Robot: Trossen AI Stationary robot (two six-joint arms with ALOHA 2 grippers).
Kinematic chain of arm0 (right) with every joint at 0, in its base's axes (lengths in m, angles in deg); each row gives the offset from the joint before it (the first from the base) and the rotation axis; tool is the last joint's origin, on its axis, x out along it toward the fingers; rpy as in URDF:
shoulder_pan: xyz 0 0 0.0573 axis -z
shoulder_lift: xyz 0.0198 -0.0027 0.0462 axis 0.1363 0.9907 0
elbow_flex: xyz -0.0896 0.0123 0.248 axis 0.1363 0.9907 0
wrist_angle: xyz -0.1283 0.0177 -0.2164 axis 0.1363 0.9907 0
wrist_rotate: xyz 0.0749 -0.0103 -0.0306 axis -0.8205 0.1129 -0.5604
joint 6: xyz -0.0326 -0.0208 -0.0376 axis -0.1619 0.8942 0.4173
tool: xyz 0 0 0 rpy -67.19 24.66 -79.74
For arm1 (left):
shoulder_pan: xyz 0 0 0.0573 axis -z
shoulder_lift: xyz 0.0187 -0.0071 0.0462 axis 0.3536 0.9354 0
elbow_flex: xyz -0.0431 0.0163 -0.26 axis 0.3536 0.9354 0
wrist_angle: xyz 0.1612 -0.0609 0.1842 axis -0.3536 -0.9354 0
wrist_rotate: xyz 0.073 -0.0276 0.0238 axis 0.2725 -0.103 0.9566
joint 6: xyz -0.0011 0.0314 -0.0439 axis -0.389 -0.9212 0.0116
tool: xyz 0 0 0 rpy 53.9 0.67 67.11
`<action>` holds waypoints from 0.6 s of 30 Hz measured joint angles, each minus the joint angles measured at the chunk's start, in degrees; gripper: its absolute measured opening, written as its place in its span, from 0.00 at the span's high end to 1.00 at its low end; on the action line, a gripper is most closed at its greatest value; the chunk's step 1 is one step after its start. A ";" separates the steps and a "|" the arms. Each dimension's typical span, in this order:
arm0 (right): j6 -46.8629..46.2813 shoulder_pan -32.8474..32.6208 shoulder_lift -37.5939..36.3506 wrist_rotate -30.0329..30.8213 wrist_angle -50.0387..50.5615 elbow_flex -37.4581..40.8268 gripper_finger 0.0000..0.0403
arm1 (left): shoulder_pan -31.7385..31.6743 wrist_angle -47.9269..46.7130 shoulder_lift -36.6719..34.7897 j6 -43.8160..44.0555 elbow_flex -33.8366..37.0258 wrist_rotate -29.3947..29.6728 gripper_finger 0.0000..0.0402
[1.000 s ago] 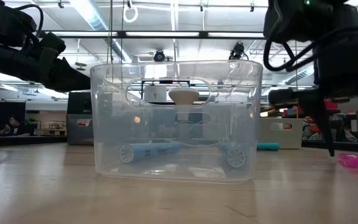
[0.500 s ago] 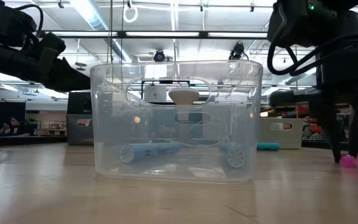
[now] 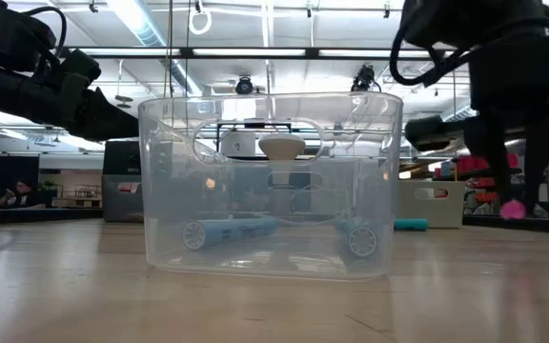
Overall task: Pick & Place Markers
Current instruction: Put the pink pen into the gray bin
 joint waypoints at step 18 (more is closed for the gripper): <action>-30.70 5.15 -3.63 0.05 11.67 -9.04 0.94 | 0.01 0.00 0.00 0.00 0.02 0.01 0.43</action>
